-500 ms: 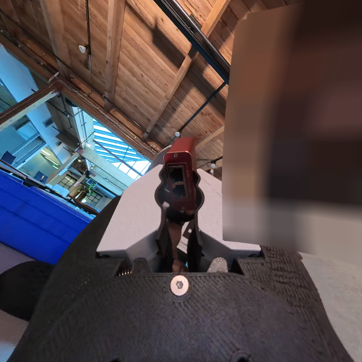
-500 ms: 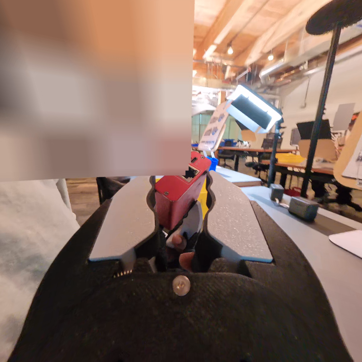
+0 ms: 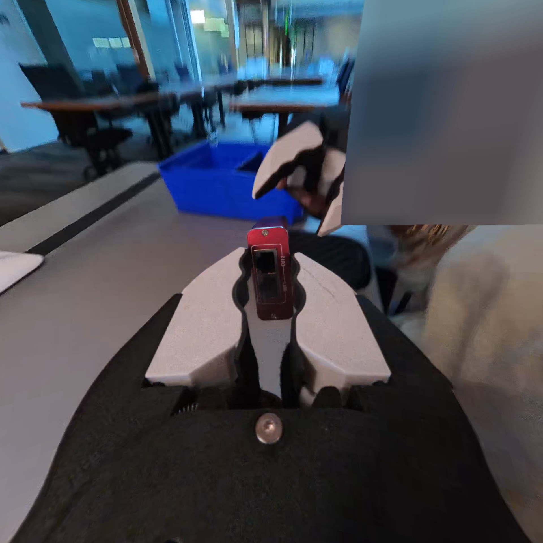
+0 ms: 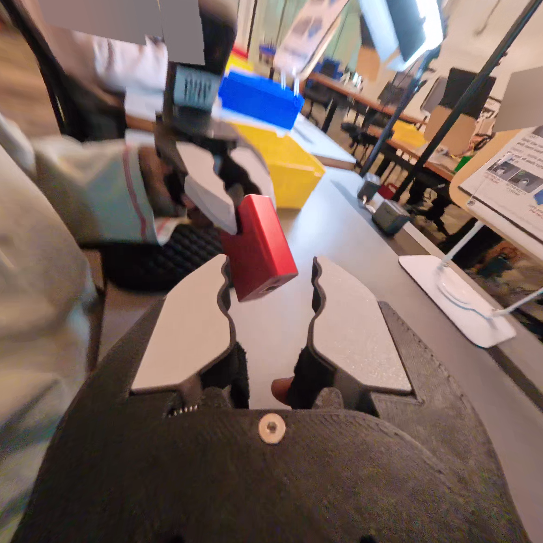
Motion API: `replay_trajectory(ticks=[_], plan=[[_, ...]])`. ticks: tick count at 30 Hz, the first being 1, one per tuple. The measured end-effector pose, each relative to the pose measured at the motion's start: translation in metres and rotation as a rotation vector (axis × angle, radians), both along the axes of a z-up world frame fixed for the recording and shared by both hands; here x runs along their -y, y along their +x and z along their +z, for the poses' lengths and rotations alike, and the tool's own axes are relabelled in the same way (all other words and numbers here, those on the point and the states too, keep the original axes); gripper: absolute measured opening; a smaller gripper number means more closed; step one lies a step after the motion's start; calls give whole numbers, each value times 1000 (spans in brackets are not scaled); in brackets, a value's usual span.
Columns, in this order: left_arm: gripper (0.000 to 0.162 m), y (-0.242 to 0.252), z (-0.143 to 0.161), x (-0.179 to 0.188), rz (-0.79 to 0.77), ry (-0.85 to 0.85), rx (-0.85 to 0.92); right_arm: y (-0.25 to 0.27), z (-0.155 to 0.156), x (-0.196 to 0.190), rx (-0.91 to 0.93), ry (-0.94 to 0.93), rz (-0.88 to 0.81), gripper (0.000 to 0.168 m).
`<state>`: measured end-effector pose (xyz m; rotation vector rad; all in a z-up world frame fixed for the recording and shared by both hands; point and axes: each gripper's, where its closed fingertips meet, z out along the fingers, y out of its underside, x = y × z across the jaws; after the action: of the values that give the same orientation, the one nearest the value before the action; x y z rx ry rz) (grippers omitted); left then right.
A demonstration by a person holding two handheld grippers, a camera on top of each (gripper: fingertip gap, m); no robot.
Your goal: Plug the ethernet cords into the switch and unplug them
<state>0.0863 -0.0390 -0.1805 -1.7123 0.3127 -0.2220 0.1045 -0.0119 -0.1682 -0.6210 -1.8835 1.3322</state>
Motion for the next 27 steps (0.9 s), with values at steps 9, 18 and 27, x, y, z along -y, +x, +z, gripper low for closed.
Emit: replay_trajectory(ticks=[9, 18, 27], plan=[[25, 18, -25, -13, -120, -185, -291, -8, -50, 12, 119, 297, 64, 31], [30, 23, -21, -25, 24, 80, -160, 8, -17, -3, -16, -173, 211, 29], [26, -23, -35, -44, 564, 46, -469, -24, -10, -35, 166, -375, -217, 84]])
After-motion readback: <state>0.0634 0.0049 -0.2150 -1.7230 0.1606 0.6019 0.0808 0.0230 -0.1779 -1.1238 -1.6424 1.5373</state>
